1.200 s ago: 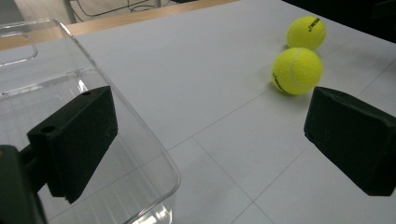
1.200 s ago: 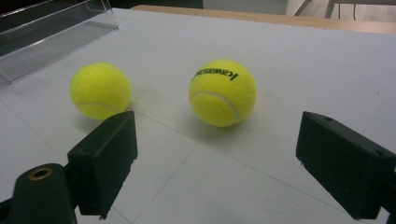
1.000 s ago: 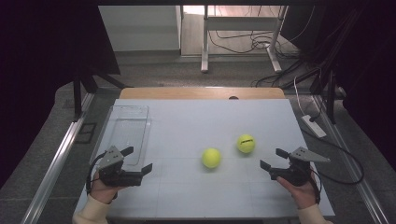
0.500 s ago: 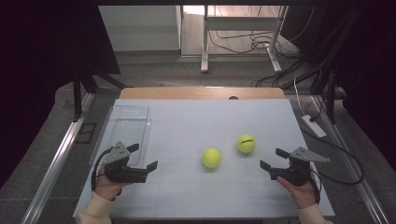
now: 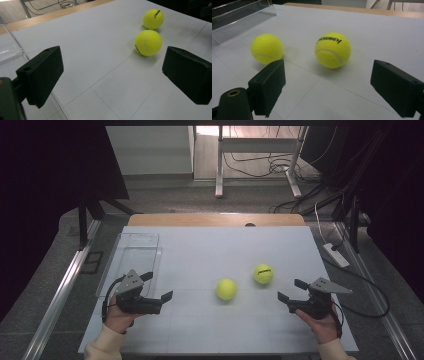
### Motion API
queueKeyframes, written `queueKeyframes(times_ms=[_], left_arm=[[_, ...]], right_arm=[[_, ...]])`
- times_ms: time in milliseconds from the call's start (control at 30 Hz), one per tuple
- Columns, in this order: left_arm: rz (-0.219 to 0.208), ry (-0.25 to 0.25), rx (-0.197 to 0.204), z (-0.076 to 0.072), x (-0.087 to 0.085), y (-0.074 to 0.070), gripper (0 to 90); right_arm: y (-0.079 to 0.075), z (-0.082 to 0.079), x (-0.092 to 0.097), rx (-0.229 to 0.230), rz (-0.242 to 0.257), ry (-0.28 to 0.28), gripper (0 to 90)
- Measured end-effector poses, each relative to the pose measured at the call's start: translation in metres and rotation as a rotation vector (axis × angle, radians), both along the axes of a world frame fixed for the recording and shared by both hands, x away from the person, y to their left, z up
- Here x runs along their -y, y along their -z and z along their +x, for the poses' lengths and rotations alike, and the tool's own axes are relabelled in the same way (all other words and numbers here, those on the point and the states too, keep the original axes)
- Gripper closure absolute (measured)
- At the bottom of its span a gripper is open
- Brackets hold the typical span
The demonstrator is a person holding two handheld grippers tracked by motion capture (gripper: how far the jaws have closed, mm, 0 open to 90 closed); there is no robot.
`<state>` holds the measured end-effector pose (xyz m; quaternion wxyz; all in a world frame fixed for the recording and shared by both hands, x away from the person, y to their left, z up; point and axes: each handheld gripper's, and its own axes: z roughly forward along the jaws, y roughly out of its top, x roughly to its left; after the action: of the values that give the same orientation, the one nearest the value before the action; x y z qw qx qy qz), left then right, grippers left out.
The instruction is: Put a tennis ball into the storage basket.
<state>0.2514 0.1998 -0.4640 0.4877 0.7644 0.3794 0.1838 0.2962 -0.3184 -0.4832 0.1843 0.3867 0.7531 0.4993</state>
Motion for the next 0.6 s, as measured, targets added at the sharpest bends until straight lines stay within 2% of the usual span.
queueKeyframes(times_ms=[233, 600], left_arm=[[0.007, 0.023, 0.000, 0.005, 0.008, 0.001, 4.0], [0.014, 0.031, 0.008, 0.008, 0.013, 0.000, 4.1]], right_arm=[[0.000, -0.002, 0.001, 0.001, -0.004, 0.003, 12.9], [0.001, -0.001, 0.000, -0.001, -0.008, 0.004, 13.0]])
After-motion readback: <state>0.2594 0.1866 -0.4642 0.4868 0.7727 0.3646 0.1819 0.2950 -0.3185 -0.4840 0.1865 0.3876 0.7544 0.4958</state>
